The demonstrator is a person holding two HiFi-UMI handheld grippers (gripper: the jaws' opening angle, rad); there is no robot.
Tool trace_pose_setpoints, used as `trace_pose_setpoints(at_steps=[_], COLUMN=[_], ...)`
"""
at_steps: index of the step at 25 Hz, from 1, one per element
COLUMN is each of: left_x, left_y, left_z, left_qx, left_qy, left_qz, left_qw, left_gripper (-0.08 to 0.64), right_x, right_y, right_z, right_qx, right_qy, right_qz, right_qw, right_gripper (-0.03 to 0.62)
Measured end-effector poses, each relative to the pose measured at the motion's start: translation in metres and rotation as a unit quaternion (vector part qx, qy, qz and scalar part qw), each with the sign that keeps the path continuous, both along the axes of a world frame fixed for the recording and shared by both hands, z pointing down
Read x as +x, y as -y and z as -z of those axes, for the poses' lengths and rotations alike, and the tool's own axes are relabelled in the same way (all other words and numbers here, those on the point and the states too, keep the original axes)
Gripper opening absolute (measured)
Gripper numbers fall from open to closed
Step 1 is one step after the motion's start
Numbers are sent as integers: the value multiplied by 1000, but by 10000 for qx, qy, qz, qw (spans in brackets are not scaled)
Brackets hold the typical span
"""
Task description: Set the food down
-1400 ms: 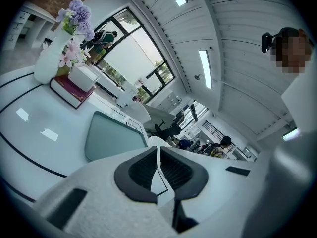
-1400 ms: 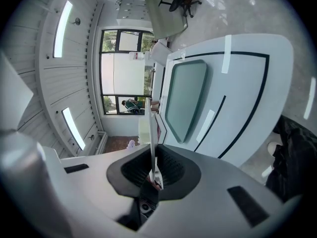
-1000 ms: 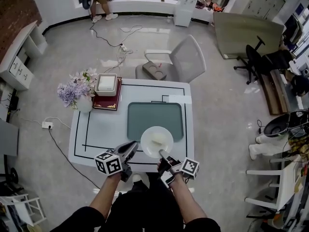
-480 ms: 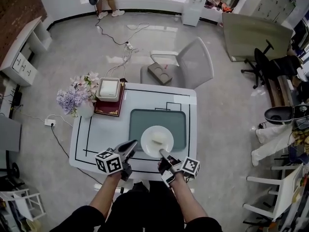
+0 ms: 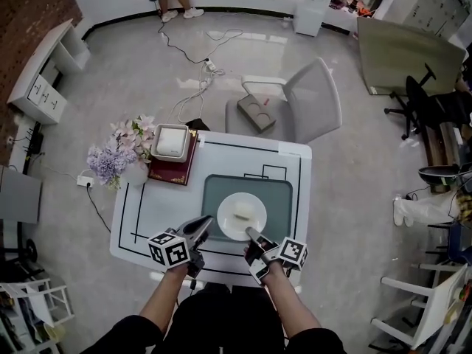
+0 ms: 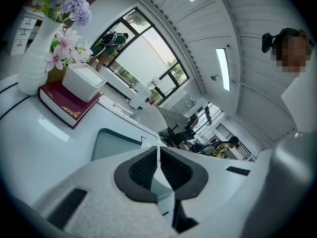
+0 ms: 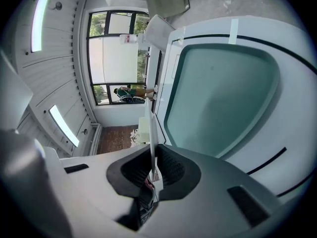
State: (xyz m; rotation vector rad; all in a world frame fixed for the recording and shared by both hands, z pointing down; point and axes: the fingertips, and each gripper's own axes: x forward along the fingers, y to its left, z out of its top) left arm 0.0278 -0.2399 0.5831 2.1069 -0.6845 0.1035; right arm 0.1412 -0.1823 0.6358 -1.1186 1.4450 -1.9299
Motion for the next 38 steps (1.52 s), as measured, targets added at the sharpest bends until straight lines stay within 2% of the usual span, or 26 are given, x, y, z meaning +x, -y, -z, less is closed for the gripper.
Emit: trace_pose_setpoints(at_steps=[5, 10, 16, 32, 38], left_x=[3, 12, 21, 34, 36], left_y=[15, 23, 29, 23, 20], left_z=[-9, -12, -25, -51, -57], left_qx=[-105, -26, -237, -601, -719], left_qy=[50, 51, 118, 163, 134], left_qz=[91, -9, -63, -39, -52], left_qw=[9999, 10000, 9996, 9981, 9973], left_gripper=[15, 5, 5, 5, 5], right_x=[6, 11, 13, 28, 29], right_y=[16, 26, 32, 35, 33], right_z=[-14, -28, -47, -92, -99], right_qx=[-153, -326, -524, -1028, -1165], right_qy=[58, 37, 68, 67, -123], right_qz=[88, 165, 258, 245, 316], right_qw=[9998, 9993, 9983, 9944, 9926], right_gripper=[26, 26, 25, 26, 25])
